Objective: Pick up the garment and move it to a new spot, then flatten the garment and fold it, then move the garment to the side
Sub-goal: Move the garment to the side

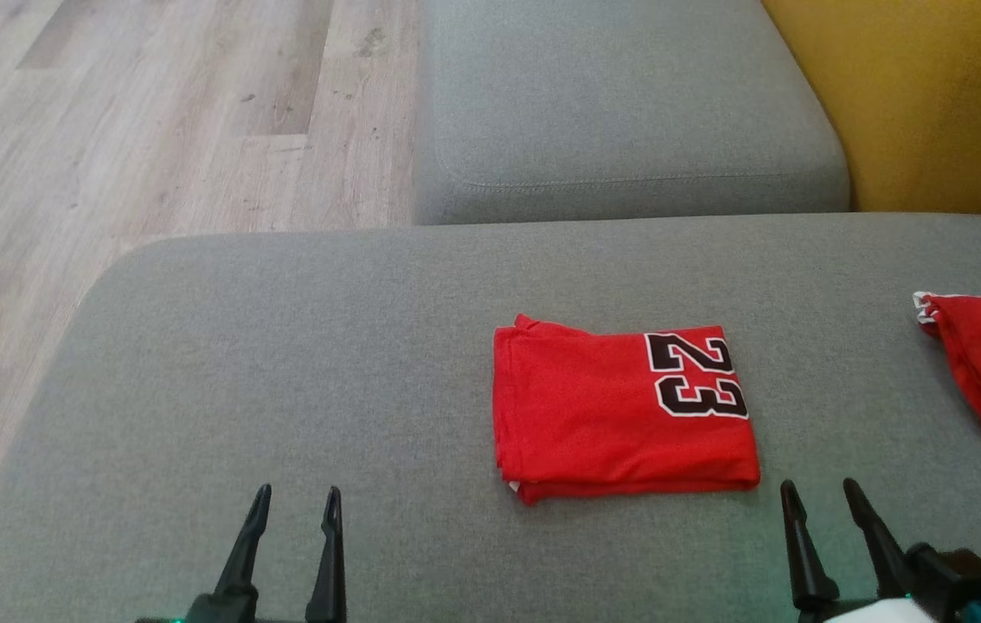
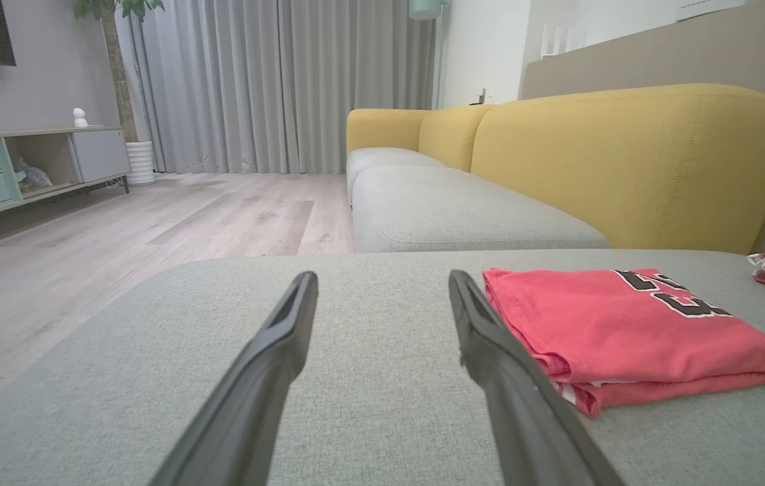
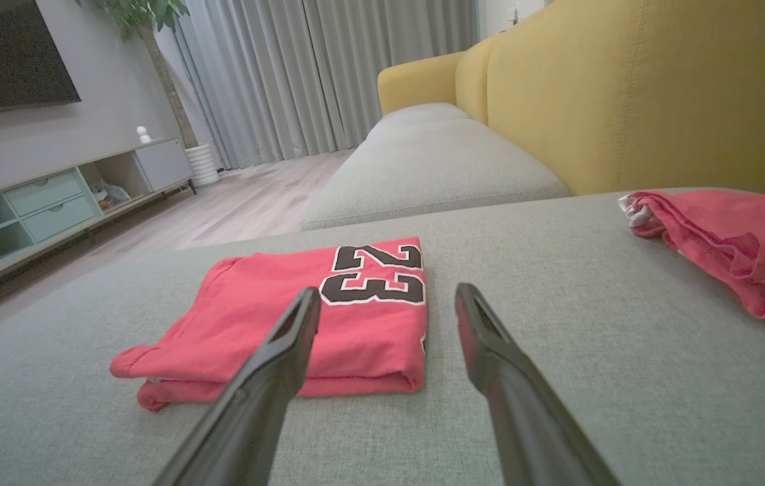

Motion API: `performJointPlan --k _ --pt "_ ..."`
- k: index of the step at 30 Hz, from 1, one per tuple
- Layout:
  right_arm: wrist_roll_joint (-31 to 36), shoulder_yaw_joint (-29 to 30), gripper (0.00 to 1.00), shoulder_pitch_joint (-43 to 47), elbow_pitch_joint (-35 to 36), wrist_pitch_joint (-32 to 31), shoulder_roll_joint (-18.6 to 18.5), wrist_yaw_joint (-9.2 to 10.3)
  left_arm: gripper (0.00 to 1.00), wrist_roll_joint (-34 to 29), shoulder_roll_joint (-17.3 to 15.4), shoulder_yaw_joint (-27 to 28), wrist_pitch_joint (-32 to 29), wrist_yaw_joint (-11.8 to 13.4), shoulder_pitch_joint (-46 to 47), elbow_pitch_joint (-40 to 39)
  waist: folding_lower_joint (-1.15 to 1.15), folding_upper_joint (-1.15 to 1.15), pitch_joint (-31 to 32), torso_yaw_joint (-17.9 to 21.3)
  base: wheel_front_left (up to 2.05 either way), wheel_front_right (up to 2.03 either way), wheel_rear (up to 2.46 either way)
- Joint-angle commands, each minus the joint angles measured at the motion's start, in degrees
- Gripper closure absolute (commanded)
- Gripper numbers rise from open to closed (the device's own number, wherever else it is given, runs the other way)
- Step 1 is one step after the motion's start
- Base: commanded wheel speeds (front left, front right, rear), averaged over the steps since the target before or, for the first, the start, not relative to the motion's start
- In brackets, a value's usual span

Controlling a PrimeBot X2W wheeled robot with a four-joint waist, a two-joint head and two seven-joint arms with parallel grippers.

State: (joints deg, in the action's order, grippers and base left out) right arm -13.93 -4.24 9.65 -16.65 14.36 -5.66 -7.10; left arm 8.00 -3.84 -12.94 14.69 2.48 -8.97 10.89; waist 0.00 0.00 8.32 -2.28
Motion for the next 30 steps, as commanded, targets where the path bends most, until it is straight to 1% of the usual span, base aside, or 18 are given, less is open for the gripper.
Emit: performJointPlan --k 1,10,16,19,23,30 --pt "0.6 -1.0 0.0 -1.7 1.6 0.6 -0.2 -0.39 0.0 -0.4 0.7 2.1 0.3 0.0 1.2 -1.9 0.0 0.0 0.1 0.0 0.0 0.0 0.0" --pt "0.9 -1.2 0.0 -1.3 1.3 0.6 0.3 -0.39 0.0 -1.1 0.9 2.6 0.3 -0.5 0.6 -1.9 0.0 0.0 0.4 0.0 0.0 0.0 0.0" --pt "-0.3 -0.8 0.0 -4.0 -2.5 0.6 0.4 -0.39 0.0 -1.4 0.9 2.2 0.3 -0.5 1.5 -3.4 0.0 0.0 -1.7 -0.8 0.0 0.0 0.0" --pt "-0.8 -0.9 0.0 -8.1 -6.0 0.6 0.1 -0.39 0.0 -0.7 0.9 1.5 0.3 -0.1 1.9 -4.6 0.0 0.0 -3.5 -1.1 0.0 0.0 0.0" --pt "-3.4 -0.3 0.0 -15.8 -13.8 0.3 -0.4 -0.39 0.0 -0.9 1.0 0.3 0.3 0.1 3.0 -5.2 0.0 0.0 -6.1 -2.2 0.0 0.0 0.0" --pt "-6.5 0.4 0.0 -29.9 -28.4 -5.2 -2.9 -0.39 0.0 -0.8 1.0 -2.3 0.3 0.6 5.7 -5.5 0.0 0.0 -11.0 -4.8 0.0 0.0 0.0"
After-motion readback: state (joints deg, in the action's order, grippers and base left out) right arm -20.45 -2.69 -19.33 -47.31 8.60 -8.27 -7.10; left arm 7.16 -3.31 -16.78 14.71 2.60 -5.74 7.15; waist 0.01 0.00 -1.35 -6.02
